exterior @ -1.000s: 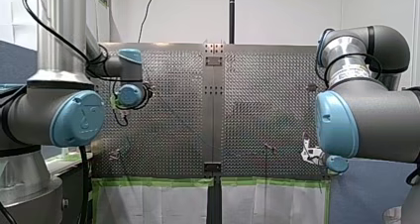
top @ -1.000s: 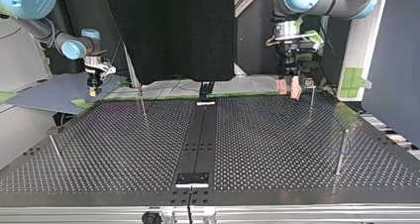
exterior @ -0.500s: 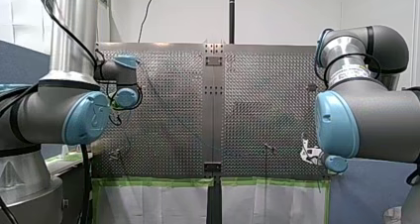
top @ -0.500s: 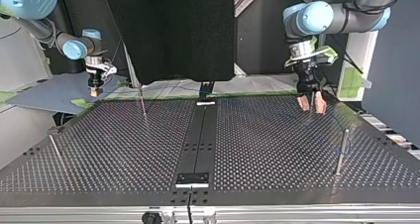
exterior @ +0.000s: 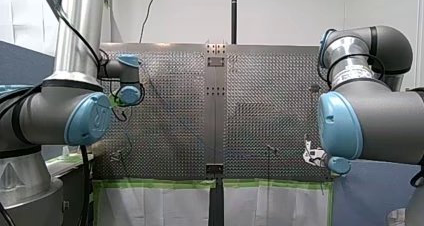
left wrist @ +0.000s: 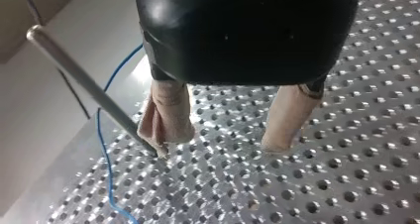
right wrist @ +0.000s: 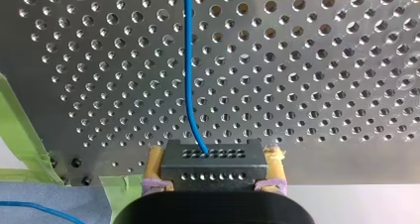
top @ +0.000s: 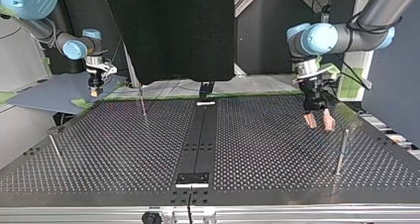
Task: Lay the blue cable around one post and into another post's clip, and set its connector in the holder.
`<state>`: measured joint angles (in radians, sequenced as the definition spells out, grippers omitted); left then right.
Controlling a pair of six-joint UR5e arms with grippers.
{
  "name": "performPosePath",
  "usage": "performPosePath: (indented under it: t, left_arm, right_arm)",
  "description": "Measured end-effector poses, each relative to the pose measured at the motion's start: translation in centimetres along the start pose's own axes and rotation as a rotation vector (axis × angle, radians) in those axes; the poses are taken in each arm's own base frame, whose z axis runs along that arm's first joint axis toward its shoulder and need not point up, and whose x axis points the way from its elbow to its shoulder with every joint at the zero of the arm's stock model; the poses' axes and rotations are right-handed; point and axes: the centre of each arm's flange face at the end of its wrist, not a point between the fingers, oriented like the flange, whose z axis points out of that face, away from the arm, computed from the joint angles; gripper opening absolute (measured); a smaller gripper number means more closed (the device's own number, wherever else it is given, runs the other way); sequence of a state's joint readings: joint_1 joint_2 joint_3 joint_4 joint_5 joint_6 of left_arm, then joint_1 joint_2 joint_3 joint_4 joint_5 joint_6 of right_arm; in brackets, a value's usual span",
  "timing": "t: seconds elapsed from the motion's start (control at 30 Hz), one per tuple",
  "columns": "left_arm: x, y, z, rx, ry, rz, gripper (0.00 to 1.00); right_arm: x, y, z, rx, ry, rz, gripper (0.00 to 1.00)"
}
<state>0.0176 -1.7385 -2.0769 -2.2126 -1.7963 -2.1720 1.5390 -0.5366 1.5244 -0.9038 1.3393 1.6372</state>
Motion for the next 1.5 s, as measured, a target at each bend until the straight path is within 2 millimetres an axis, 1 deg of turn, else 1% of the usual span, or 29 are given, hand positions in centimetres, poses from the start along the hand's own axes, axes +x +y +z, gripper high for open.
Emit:
performPosePath:
  t: [0.43, 0.77, 1.03, 1.2, 1.4, 1.5]
  left_arm:
    - [-1.3, 1.6, 0.9, -0.072, -0.080, -0.124, 0.98]
    - [-1.7, 1.9, 1.4, -0.049, -0.090, -0.220, 0.98]
    - [-2.5, 3.1, 1.9, -0.070, -0.122, -0.295, 0.98]
    - [-2.9, 3.5, 2.5, -0.068, -0.133, -0.328, 0.98]
    - [-3.0, 3.5, 2.9, -0.056, -0.126, -0.330, 0.98]
    - [-2.6, 3.5, 3.3, -0.047, -0.113, -0.328, 0.98]
  right_arm:
    - [0.0, 0.0, 0.0, 0.000, 0.001, 0.000, 0.00]
    - [-0.2, 0.0, 0.0, 0.000, 0.000, 0.000, 0.00]
    - [-0.2, 0.0, 0.0, 0.001, 0.000, 0.002, 0.00]
    - [-0.2, 0.0, 0.0, 0.001, 0.001, 0.002, 0.00]
    - [-0.2, -0.2, 0.0, 0.003, 0.001, 0.002, 0.00]
    - [-0.2, -0.2, 0.0, 0.004, 0.000, 0.002, 0.00]
